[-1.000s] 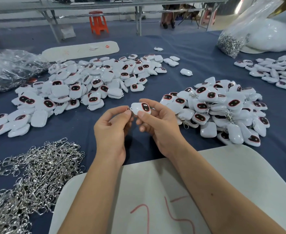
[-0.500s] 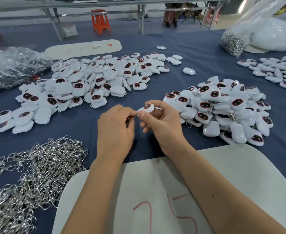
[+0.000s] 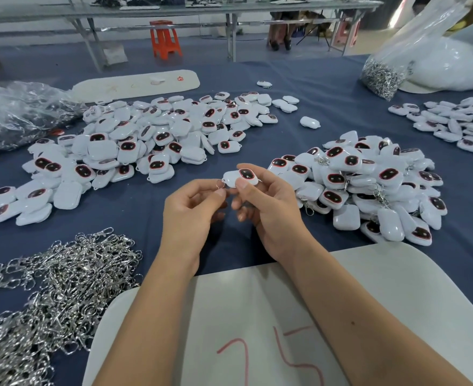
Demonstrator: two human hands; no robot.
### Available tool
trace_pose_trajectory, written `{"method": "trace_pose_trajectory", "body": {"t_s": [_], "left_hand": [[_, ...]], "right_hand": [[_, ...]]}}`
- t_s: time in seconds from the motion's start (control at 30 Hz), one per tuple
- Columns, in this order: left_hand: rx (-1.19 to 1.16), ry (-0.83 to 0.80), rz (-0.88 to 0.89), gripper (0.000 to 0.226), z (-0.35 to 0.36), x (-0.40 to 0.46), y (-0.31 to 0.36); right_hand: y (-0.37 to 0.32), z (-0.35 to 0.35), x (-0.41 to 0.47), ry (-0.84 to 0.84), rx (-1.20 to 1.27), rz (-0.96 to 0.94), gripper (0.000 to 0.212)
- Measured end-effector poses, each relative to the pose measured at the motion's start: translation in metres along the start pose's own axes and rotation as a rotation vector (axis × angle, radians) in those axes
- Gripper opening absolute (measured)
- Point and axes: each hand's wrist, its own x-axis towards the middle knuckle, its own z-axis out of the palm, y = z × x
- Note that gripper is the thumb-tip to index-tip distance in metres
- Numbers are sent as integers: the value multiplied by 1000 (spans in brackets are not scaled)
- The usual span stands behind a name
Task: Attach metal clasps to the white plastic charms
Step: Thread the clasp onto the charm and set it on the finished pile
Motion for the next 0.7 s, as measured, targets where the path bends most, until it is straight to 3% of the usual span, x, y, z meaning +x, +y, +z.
{"method": "trace_pose_trajectory", "body": {"t_s": [0.43,0.7], "left_hand": [[-230,225,40,15,3,1,-1],[61,222,209,17,-6,6,-4]], "right_hand": [[4,0,0,-33,-107,-24,31],[5,-1,-1,-32,-118,-8,20]]}}
